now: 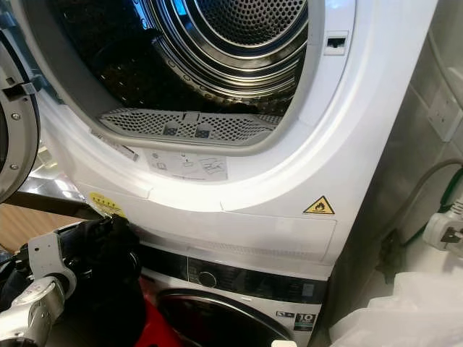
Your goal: Clothes washing
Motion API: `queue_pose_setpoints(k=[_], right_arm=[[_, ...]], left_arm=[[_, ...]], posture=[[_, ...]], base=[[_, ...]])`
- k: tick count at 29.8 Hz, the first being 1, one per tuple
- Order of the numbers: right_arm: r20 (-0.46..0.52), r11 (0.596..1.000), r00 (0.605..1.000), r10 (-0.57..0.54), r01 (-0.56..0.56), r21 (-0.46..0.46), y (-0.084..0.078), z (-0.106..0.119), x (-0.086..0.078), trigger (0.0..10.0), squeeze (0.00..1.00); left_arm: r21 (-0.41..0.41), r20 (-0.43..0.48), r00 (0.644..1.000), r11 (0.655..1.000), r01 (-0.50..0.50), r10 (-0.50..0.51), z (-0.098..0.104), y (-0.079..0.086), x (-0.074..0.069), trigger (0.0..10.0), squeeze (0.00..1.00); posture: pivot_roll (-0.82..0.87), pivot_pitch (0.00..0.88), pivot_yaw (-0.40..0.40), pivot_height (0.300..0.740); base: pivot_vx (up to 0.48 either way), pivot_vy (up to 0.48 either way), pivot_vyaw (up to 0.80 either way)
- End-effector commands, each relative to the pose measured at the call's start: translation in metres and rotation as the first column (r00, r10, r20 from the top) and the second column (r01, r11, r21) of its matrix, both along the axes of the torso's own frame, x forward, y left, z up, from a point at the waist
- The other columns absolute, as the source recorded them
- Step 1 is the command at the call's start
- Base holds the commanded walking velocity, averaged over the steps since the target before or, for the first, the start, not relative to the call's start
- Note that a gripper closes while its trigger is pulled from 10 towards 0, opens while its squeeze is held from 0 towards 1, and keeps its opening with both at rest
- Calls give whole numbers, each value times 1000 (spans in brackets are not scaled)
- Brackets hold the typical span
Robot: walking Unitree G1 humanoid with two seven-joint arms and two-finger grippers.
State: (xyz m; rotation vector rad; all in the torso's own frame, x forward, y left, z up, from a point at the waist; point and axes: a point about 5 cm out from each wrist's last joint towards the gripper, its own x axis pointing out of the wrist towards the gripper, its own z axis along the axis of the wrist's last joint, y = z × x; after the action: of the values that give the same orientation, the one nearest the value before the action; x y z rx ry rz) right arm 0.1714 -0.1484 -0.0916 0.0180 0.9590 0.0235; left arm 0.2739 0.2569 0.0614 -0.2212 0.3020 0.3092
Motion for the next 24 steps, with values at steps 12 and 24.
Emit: queue_pose_setpoints(k=[12, 24], right_arm=[[-4, 1000, 1000, -7, 7, 18, 4, 0, 0, 10000, 0], [-4, 1000, 1000, -4, 4, 29, 7, 0, 0, 10000, 0]], left_arm=[[-35, 399, 892, 968, 248, -214, 35, -41, -43, 0, 0], [32, 365, 470, 515, 856, -804, 57, -95, -84, 0, 0]], posture=[[112, 0, 111, 740], [135, 0, 110, 740]], base=[[0, 0, 0], [0, 0, 0]])
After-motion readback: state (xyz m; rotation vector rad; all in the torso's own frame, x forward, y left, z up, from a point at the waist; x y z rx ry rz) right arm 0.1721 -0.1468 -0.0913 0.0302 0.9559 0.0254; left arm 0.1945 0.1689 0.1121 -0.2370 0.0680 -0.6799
